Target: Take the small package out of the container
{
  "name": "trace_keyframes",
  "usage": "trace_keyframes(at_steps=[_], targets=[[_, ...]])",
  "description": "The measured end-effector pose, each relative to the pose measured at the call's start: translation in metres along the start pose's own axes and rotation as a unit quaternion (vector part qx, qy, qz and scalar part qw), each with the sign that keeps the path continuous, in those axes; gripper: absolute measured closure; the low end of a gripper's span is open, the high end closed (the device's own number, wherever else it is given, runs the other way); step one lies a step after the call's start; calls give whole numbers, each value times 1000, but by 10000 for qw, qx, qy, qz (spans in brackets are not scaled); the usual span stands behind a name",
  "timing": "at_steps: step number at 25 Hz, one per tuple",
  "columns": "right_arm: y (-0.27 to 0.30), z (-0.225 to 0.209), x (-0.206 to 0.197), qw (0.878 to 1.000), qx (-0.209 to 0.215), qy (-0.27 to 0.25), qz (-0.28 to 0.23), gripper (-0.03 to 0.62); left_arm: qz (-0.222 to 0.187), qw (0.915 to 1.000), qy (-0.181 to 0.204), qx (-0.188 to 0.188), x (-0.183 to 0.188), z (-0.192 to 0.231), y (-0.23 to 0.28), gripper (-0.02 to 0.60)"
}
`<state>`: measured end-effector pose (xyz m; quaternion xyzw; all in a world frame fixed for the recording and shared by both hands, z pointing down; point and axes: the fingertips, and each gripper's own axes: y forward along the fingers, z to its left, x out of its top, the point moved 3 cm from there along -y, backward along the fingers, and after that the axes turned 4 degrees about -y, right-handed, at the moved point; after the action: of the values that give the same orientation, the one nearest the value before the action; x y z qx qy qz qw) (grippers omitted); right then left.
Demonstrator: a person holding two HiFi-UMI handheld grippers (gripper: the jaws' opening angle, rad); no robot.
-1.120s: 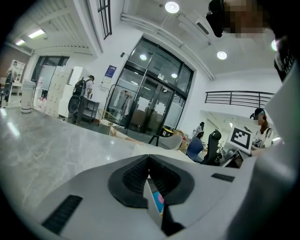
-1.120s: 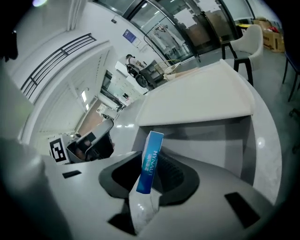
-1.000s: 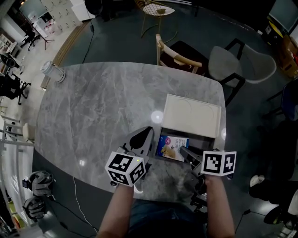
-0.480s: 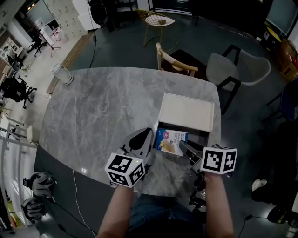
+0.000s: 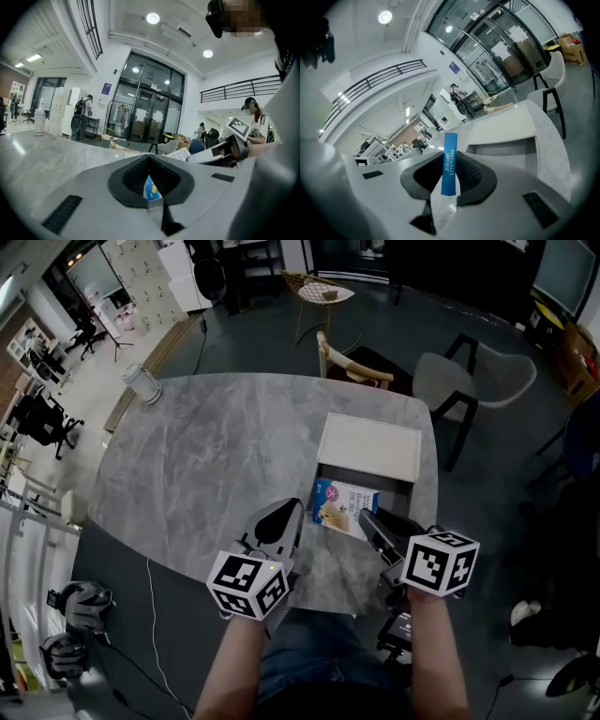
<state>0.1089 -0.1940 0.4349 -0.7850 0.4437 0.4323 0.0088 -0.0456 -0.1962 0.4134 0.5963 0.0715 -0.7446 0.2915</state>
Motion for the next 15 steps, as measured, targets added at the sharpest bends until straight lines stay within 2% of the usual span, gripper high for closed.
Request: trace_keyframes(at_steps=[6,15], targets=[[-4,17,5,9982,-67,-561,-203,500,-137,9999,49,-76,9,1,-6,569],[-3,40,33,9945,-218,-893,-507,500,-459,9984,108,-324,50,6,-1,569]])
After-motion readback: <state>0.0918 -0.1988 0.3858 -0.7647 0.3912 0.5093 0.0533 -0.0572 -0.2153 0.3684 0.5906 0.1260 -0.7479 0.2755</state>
